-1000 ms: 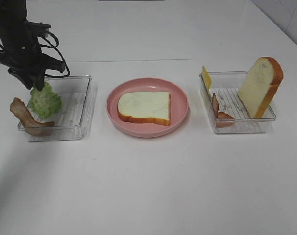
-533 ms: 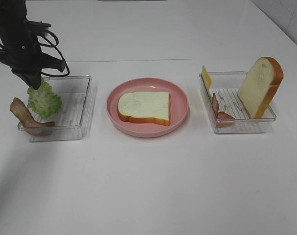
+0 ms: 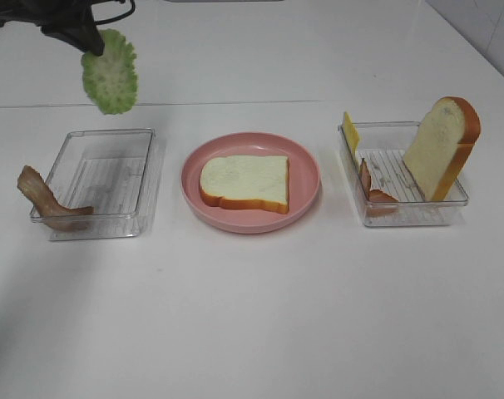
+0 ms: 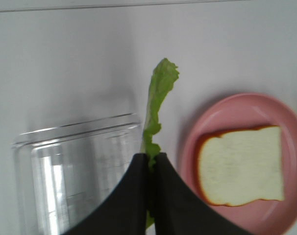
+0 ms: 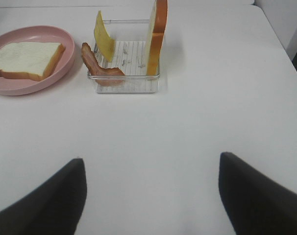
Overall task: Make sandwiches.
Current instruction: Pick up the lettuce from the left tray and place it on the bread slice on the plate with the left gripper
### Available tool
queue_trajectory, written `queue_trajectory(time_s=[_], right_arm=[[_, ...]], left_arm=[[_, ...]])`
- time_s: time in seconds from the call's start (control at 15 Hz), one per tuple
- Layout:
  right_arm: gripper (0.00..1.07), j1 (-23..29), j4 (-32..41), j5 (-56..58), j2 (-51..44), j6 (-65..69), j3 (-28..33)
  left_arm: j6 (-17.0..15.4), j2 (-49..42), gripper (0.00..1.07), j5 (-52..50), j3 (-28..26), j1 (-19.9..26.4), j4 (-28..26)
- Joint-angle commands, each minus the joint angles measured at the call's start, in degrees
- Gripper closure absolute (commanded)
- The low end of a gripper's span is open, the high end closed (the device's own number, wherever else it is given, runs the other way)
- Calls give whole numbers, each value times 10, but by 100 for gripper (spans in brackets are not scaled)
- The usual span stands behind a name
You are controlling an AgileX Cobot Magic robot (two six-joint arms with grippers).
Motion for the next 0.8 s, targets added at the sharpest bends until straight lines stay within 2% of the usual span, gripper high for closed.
queue_trajectory(time_s=[0.07,0.2,0.4,0.6,0.8], right_arm=[[36,-5,2,-7,-7,-4,0],[36,-5,2,-7,-7,-4,0],[36,-5,2,-7,-7,-4,0],[36,-5,2,-7,-7,-4,0],[36,-5,2,-7,-7,-4,0]], left_arm=[[48,1,107,-26,-4,-3,-153],[105,14,107,-32,-4,-5,-264],[152,46,107,-30,-4,-23,-358],[191,95,107,-35,-4,-66,-417],[188,143,107,-21,-4,-96,-420]])
